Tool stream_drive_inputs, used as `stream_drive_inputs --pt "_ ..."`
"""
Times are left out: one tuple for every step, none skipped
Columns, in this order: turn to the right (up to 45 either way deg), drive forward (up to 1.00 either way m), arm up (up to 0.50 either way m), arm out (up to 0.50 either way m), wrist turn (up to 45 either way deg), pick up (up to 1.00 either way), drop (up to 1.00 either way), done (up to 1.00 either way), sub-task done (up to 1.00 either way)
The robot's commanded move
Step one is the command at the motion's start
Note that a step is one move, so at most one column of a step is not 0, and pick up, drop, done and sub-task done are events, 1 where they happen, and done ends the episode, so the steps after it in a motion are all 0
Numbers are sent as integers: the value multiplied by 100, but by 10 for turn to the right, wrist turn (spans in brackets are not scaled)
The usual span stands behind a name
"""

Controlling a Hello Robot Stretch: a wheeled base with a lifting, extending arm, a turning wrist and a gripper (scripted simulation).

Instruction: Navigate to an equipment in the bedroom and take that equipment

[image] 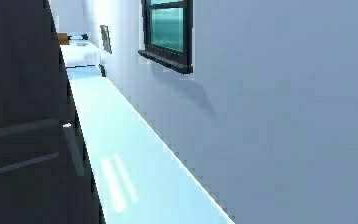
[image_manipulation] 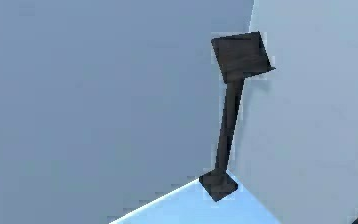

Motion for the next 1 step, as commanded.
stream_drive_inputs --pt "-30 0 0 0 0 0 0 0 0"
